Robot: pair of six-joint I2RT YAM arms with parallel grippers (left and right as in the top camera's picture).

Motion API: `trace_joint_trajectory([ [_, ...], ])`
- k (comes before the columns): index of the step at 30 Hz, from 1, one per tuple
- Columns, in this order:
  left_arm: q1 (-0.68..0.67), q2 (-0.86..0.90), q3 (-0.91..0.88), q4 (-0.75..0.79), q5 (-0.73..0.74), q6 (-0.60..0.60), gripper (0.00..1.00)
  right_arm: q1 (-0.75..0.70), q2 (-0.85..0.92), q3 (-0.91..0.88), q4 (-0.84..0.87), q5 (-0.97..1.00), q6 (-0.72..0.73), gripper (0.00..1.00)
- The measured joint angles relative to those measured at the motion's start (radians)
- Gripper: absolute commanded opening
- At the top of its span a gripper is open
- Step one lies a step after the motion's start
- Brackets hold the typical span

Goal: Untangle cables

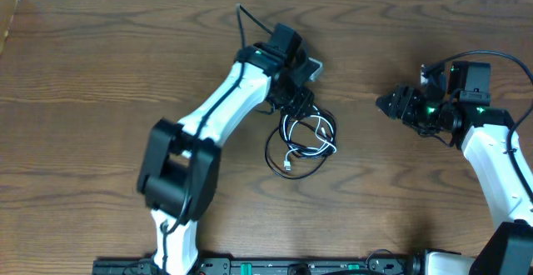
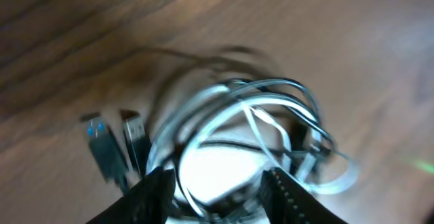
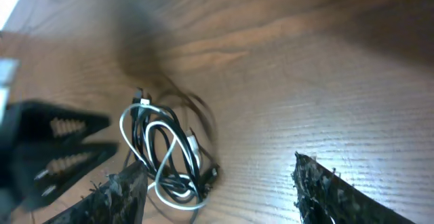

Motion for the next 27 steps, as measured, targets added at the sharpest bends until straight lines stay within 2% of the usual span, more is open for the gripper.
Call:
trace_joint_trajectory([
  [12, 0.000, 0.063, -0.001, 0.052, -0.128, 0.038, 0.47, 0.000, 0.000, 0.000, -0.011, 0.000, -0.019, 0.65],
  [13, 0.000, 0.063, -0.001, 0.055, -0.141, 0.039, 0.43, 0.000, 0.000, 0.000, -0.011, 0.000, -0.019, 0.65],
  [15, 0.000, 0.063, -0.001, 0.060, -0.166, 0.036, 0.26, 0.000, 0.000, 0.000, -0.011, 0.000, -0.019, 0.66],
  [16, 0.000, 0.063, -0.001, 0.064, -0.175, 0.040, 0.24, 0.000, 0.000, 0.000, -0.011, 0.000, -0.019, 0.65],
  [23, -0.004, 0.064, -0.013, 0.067, -0.182, 0.052, 0.23, 0.011, 0.000, 0.000, -0.010, 0.001, -0.019, 0.66],
  [24, -0.006, 0.068, -0.015, 0.064, -0.182, 0.053, 0.19, 0.018, 0.000, 0.000, -0.009, 0.001, -0.019, 0.66],
  [25, -0.008, 0.072, -0.016, 0.064, -0.182, 0.050, 0.09, 0.025, 0.000, 0.000, -0.007, 0.001, -0.019, 0.66],
  [27, -0.010, 0.084, -0.016, 0.064, -0.183, 0.050, 0.08, 0.040, 0.000, 0.000, -0.002, 0.001, -0.019, 0.66],
])
